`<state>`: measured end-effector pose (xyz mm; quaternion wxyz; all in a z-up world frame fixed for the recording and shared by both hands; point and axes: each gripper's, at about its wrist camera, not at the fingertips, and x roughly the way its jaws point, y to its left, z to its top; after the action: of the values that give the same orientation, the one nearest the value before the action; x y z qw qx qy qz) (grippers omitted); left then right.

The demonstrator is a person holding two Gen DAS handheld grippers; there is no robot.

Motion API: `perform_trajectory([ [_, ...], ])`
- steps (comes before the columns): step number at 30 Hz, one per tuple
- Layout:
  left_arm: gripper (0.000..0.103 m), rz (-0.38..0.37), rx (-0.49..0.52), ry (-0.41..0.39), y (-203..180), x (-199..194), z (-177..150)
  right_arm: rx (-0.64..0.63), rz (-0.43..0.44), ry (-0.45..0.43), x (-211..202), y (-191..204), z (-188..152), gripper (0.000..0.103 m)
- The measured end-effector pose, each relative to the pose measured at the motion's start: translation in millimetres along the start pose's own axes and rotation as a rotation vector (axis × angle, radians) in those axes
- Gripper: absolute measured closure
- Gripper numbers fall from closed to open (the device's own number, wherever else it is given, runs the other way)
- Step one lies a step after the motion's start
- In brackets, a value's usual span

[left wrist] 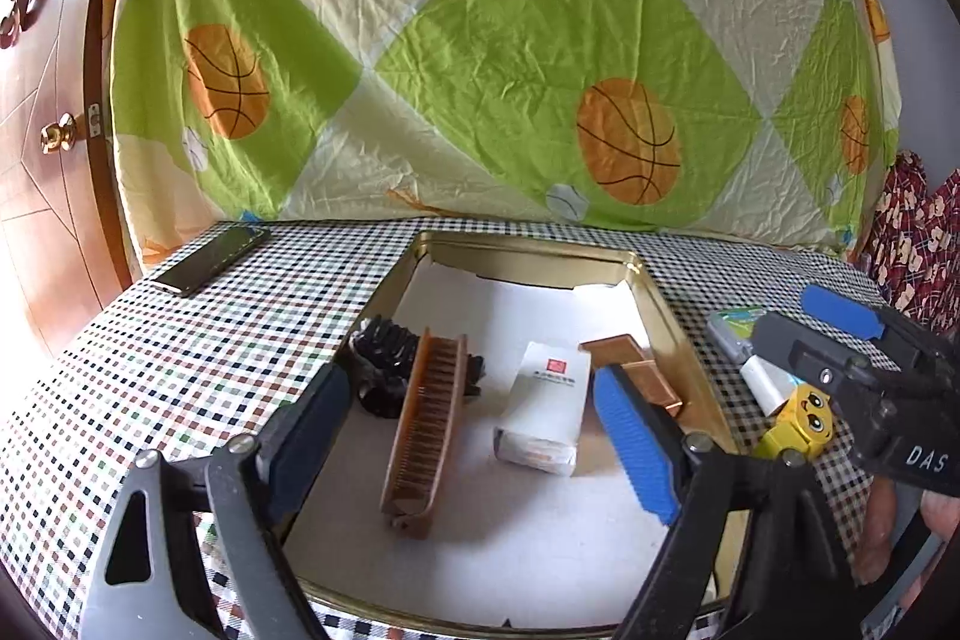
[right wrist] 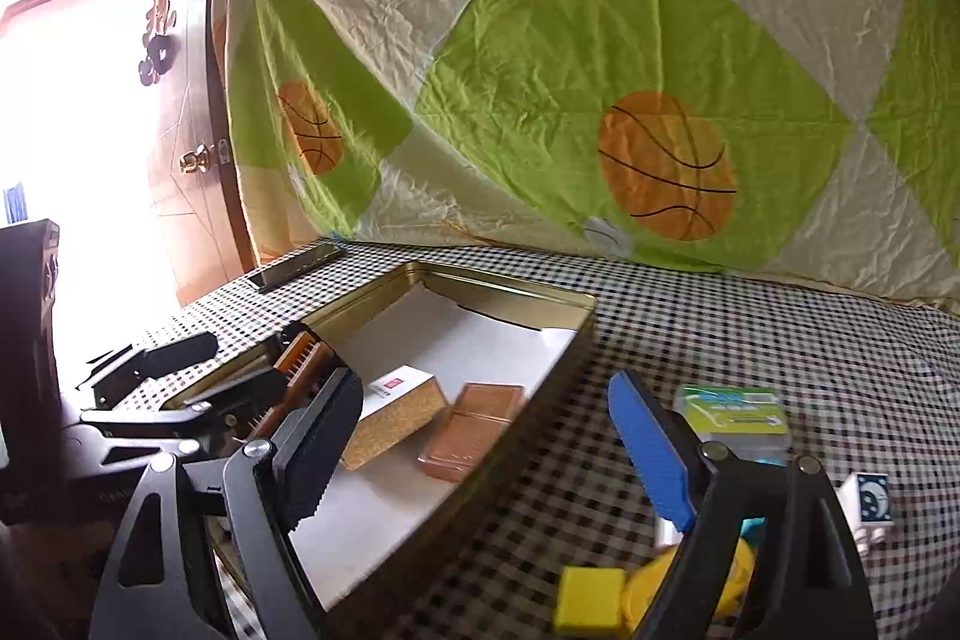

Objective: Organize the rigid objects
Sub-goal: 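Move the left tool toward the yellow cube while the right tool approaches the yellow face block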

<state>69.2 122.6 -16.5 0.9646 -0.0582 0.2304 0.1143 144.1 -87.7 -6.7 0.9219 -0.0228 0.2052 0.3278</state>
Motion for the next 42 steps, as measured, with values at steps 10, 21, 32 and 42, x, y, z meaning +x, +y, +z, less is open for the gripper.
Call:
perform_trajectory([
  [10,0.001,-0.099,0.062,-0.015,-70,-10,-10,0.122,-0.138,0.085,-30,-80,-28,0.016],
  [21,0.001,-0.085,0.076,-0.015,-89,-6,-9,0.082,-0.127,0.252,-3,-76,-36,0.016],
  [32,0.001,-0.095,0.068,-0.010,-87,-6,-11,0.151,-0.191,0.362,7,-94,-45,0.016],
  [42,0.001,-0.123,0.115,-0.006,-107,-7,-11,0.147,-0.165,0.421,20,-99,-47,0.043],
])
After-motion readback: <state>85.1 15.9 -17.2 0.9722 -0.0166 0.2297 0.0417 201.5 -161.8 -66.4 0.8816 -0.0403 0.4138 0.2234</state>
